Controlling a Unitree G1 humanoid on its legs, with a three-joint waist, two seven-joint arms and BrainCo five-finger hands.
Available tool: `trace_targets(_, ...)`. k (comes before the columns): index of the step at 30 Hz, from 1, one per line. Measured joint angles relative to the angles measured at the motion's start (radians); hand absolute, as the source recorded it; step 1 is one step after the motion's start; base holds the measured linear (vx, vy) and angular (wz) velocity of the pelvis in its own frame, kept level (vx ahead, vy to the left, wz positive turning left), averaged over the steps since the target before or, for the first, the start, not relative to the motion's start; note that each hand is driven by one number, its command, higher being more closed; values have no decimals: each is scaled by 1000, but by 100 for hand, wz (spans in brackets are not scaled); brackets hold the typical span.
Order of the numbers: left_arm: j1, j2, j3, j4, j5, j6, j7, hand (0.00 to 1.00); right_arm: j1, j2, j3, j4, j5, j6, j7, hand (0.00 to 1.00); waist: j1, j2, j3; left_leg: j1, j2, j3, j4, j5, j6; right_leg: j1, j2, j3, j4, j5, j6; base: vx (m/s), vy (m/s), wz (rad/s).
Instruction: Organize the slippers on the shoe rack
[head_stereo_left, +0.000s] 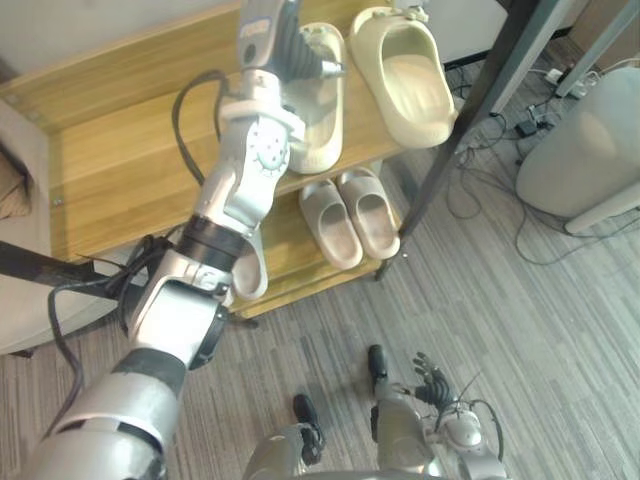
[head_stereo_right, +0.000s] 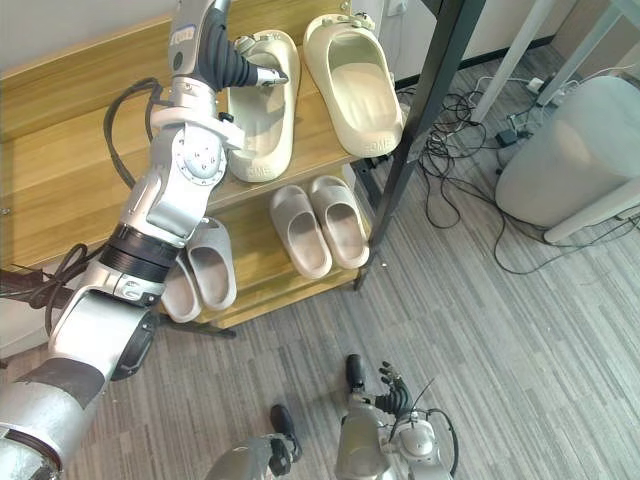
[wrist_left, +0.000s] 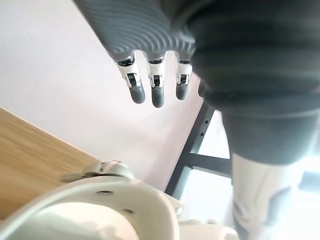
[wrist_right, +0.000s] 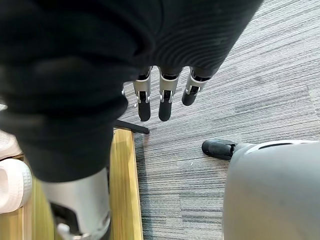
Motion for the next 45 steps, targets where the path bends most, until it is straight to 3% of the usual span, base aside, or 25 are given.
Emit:
trace_targets(6, 149, -64, 68, -130, -109, -30, 20, 0, 4, 1, -2, 2, -3, 8, 0, 0, 9, 3, -3, 36, -2, -11, -26, 10, -2, 30, 0, -16, 0, -7, 2, 0, 15, 5)
trace_targets(10, 296, -91, 116, -197, -270, -72, 20, 0, 14, 0, -8, 1, -11, 10, 0, 0, 30, 11, -11, 46, -6, -21, -56, 29, -5, 33, -3, -26, 0, -10, 5, -21, 7, 9)
trace_targets(14, 375, -96, 120, -197, -397, -84, 14, 0, 20, -1, -12, 1, -35, 15, 1, 0, 36, 13, -17, 78, -5, -31, -77, 35, -8, 62, -1, -35, 0, -20, 10, -2, -2, 6)
trace_targets(17, 414, -97, 120, -199, -493, -108, -9, 0, 27, -1, -12, 2, -36, 28, 3, 0, 44, 15, -35, 86, -5, -35, -91, 36, -9, 65, -1, -43, 0, -23, 11, 6, 4, 5)
trace_targets(27, 579, -125, 84, -226, -756, -115, -87, 0, 21, 1, -10, 35, -49, 46, 15, 0, 60, 10, -58, 115, -5, -51, -109, 50, -10, 99, -1, -77, 0, -31, 10, -2, -2, 6)
trace_targets(38, 582, -137, -37, -225, -842, -137, -120, 0, 12, 1, 1, 49, -72, 58, 12, 0, 67, 3, -65, 141, 0, -63, -185, 92, -21, 99, 3, -98, -1, -37, 6, -18, -17, 5)
trace_targets(45, 518, -175, -123, -173, -880, -134, -120, 0, 12, 1, 2, 74, -72, 66, 10, 0, 65, -26, -82, 140, -3, -61, -190, 97, -21, 95, 0, -91, -1, -37, 8, -1, 6, 0)
